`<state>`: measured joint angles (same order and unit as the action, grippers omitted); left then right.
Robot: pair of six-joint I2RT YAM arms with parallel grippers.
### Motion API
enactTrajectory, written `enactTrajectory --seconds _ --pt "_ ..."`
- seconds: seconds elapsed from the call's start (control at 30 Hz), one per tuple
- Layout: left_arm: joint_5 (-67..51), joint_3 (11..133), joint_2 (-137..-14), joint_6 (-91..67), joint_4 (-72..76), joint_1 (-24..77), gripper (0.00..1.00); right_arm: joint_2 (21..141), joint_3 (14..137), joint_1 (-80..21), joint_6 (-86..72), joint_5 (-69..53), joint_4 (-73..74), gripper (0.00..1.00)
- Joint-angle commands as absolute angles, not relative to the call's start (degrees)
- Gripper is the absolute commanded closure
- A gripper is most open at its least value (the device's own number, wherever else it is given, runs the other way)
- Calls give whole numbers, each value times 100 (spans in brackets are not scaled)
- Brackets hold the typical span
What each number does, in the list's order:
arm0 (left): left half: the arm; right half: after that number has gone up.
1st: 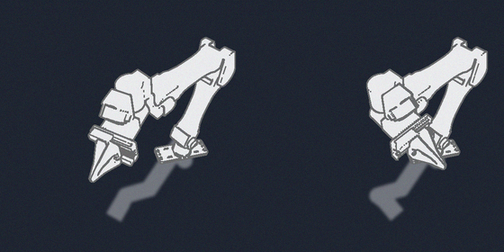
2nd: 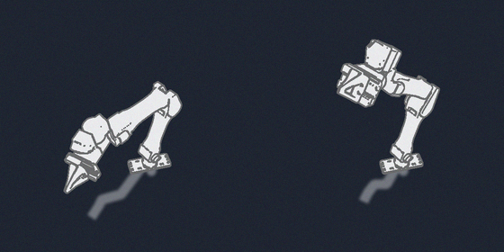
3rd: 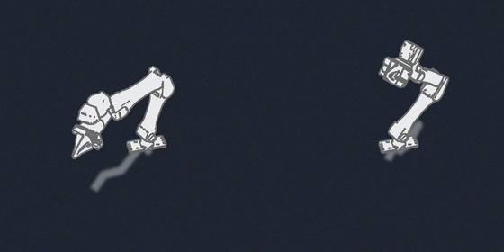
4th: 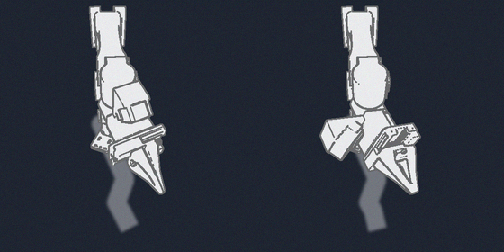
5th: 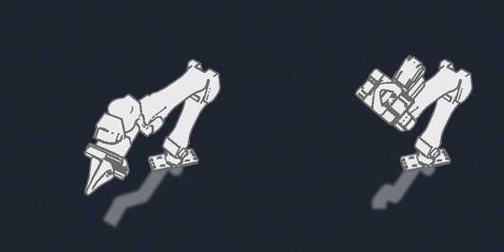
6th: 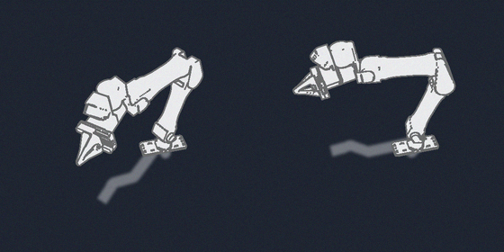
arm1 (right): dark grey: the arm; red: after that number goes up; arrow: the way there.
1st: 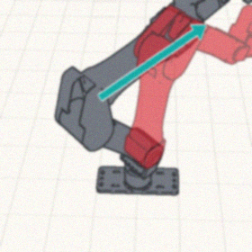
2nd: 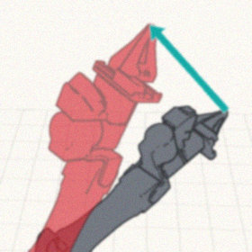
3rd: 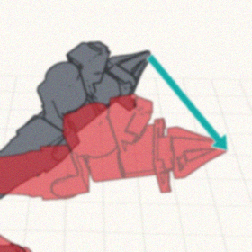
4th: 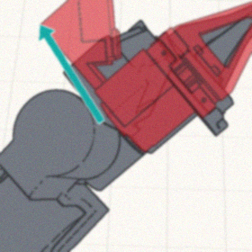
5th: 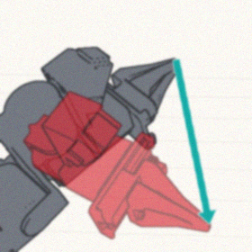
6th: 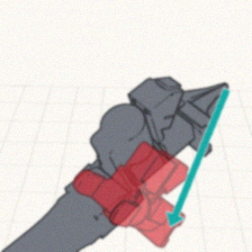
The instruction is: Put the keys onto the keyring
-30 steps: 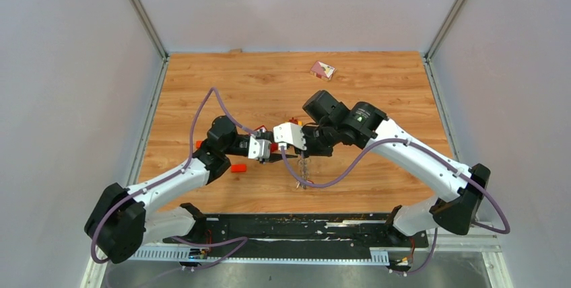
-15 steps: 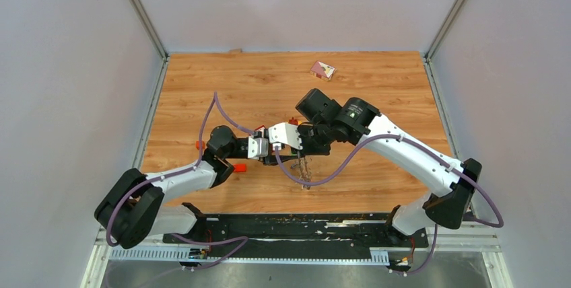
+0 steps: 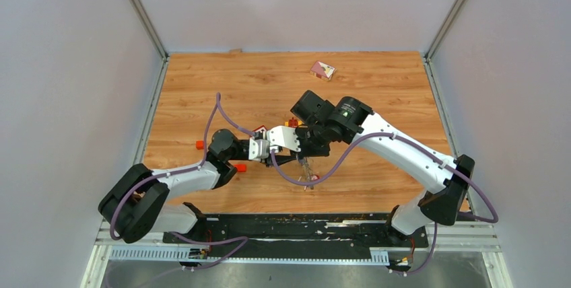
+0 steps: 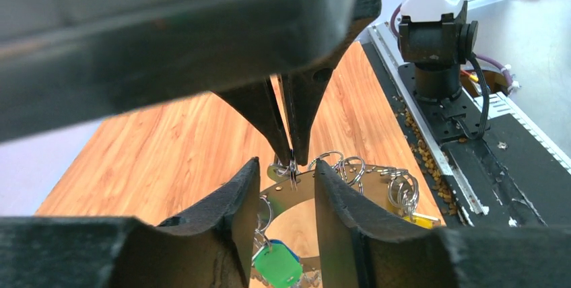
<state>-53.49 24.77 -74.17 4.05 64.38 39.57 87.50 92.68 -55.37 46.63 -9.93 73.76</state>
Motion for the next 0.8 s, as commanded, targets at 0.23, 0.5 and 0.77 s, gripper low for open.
enactTrajectory --seconds 0.23,0.5,0.77 --pt "-5294 2505 -7636 221 6958 4033 62 8753 9649 -5650 4711 -881 7323 100" --pt "-5308 2393 -7682 97 7270 4035 61 8557 9462 -5651 4667 -948 7138 100" --pt "-5315 2277 -7634 39 7612 4034 61 8327 9108 -5638 4641 -1037 6847 100"
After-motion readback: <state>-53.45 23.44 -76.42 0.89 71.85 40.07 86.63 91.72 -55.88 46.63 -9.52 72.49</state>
